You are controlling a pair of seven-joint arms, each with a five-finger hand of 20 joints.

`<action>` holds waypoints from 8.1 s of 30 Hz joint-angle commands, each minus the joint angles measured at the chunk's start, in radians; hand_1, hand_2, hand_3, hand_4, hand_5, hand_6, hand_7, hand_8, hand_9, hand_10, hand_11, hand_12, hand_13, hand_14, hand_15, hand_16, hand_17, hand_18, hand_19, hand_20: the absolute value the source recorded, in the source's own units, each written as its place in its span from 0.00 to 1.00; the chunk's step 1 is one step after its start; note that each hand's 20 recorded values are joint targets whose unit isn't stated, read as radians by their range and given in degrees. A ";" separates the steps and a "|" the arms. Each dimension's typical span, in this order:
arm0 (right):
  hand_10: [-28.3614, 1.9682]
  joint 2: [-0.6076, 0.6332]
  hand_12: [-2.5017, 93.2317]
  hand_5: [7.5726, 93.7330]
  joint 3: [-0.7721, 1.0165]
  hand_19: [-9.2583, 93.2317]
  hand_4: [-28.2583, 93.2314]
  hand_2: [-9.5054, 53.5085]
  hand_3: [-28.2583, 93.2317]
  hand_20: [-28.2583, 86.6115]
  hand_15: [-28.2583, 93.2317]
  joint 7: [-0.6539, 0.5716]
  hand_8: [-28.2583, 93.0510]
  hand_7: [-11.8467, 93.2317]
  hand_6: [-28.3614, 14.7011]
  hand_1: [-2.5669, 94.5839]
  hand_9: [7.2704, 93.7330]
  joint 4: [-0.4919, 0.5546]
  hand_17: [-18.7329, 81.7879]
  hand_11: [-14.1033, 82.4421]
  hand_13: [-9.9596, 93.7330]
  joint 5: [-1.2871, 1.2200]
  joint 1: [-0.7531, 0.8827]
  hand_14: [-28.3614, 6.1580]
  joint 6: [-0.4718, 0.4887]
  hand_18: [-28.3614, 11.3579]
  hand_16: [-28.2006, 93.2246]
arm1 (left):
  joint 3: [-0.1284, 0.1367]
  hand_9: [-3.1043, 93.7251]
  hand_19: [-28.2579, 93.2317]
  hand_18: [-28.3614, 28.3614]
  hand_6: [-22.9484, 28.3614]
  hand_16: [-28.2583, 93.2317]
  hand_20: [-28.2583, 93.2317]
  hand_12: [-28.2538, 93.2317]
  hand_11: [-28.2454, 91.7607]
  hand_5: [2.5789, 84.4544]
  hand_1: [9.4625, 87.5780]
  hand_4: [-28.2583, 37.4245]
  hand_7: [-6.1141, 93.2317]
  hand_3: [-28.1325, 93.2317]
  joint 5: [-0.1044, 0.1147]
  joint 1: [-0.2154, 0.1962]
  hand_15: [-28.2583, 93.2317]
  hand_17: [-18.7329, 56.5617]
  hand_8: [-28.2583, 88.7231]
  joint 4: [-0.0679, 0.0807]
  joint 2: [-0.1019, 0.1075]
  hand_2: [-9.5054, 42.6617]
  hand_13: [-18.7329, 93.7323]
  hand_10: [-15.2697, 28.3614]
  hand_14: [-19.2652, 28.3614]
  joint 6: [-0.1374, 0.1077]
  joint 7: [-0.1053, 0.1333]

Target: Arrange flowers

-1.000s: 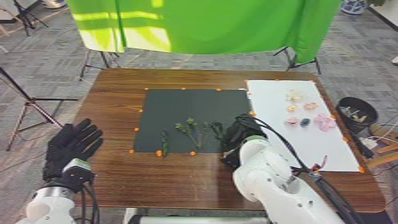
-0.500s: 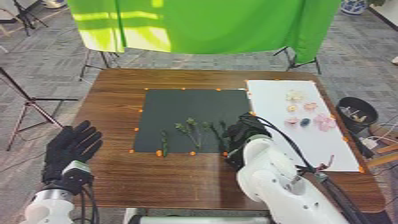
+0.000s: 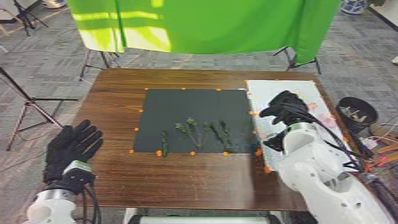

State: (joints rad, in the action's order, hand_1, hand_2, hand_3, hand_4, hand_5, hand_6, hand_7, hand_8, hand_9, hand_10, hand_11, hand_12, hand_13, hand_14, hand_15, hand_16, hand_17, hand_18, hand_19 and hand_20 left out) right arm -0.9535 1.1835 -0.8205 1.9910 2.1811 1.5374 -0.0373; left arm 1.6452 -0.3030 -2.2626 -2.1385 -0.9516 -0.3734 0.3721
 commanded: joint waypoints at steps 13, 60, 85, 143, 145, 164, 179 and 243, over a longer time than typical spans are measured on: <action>0.54 0.074 0.14 0.60 0.039 0.87 0.00 0.00 0.91 0.41 0.37 -0.011 0.14 0.24 0.60 0.57 0.56 -0.138 0.52 0.22 0.65 -0.043 -0.069 0.48 0.262 0.23 0.38 | -0.009 0.44 0.60 0.80 0.67 0.14 0.31 0.32 0.52 0.54 0.28 0.00 0.25 0.81 -0.003 0.002 0.65 0.17 0.16 0.003 -0.004 0.48 0.42 0.76 0.80 0.019 -0.006; 0.69 -0.071 0.31 0.90 -0.325 0.86 0.00 0.00 0.82 0.46 0.34 0.408 0.27 0.28 0.75 0.70 0.99 -0.138 0.51 0.17 0.81 -0.096 -0.249 0.68 -0.001 0.32 0.55 | -0.028 0.44 0.60 0.80 0.67 0.14 0.31 0.32 0.52 0.54 0.28 0.00 0.25 0.81 -0.017 -0.006 0.65 0.17 0.16 0.007 -0.027 0.49 0.42 0.76 0.80 0.022 -0.057; 0.68 -0.351 0.31 0.89 -0.640 0.83 0.00 0.00 0.82 0.48 0.34 0.471 0.27 0.28 0.74 0.69 0.97 -0.389 0.52 0.17 0.83 0.022 -0.465 0.68 0.049 0.30 0.55 | -0.108 0.44 0.59 0.80 0.67 0.14 0.31 0.32 0.51 0.54 0.28 0.00 0.25 0.81 -0.033 0.104 0.64 0.17 0.16 0.037 0.002 0.49 0.42 0.75 0.80 0.015 -0.095; 0.43 -0.114 0.16 0.49 -0.316 0.71 0.00 0.00 0.91 0.42 0.38 0.412 0.13 0.26 0.59 0.43 0.50 -0.075 0.43 0.21 0.56 -0.020 -0.231 0.44 0.168 0.28 0.39 | -0.034 0.43 0.60 0.80 0.67 0.14 0.31 0.32 0.53 0.51 0.28 0.00 0.26 0.81 0.001 0.017 0.65 0.17 0.16 0.000 -0.033 0.47 0.41 0.75 0.80 -0.004 -0.015; 0.42 -0.053 0.16 0.48 -0.241 0.70 0.00 0.00 0.91 0.41 0.37 0.378 0.14 0.26 0.58 0.42 0.48 -0.062 0.42 0.21 0.54 -0.071 -0.205 0.43 0.175 0.28 0.39 | -0.018 0.43 0.60 0.80 0.67 0.14 0.31 0.32 0.52 0.51 0.28 0.00 0.26 0.81 -0.008 0.000 0.65 0.17 0.16 -0.009 -0.027 0.47 0.41 0.75 0.80 -0.002 -0.003; 0.46 0.146 0.15 0.49 0.174 0.62 0.02 0.04 0.91 0.41 0.33 0.167 0.14 0.26 0.59 0.41 0.45 -0.048 0.40 0.20 0.50 -0.049 0.121 0.41 0.116 0.26 0.39 | -0.019 0.44 0.58 0.79 0.67 0.15 0.31 0.32 0.51 0.51 0.28 0.00 0.26 0.82 -0.010 -0.008 0.64 0.17 0.16 0.013 -0.043 0.46 0.42 0.74 0.79 0.066 0.043; 0.52 0.123 0.13 0.50 0.140 0.59 0.00 0.05 0.93 0.40 0.31 0.113 0.13 0.27 0.62 0.51 0.44 -0.148 0.42 0.20 0.44 -0.043 0.027 0.52 0.098 0.31 0.33 | -0.031 0.44 0.58 0.80 0.66 0.15 0.32 0.33 0.51 0.52 0.28 0.00 0.26 0.81 -0.012 -0.001 0.64 0.17 0.16 0.014 -0.045 0.47 0.43 0.74 0.79 0.053 0.034; 0.63 0.026 0.23 0.82 -0.165 0.67 0.00 0.05 0.85 0.46 0.38 0.166 0.28 0.33 0.69 0.61 0.84 -0.089 0.46 0.21 0.66 0.029 -0.185 0.53 -0.035 0.32 0.38 | -0.048 0.45 0.59 0.80 0.67 0.15 0.32 0.33 0.53 0.53 0.28 0.00 0.26 0.81 0.013 -0.019 0.67 0.17 0.16 0.005 -0.052 0.49 0.43 0.75 0.80 0.023 0.011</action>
State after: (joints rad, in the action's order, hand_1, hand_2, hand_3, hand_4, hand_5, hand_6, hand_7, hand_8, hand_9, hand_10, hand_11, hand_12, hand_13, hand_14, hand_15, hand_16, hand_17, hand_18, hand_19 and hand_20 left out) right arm -0.7908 1.1264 -0.6787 1.8843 2.1899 1.4825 -0.0632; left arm 1.6042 -0.2877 -2.2605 -2.1298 -0.9928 -0.3454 0.3965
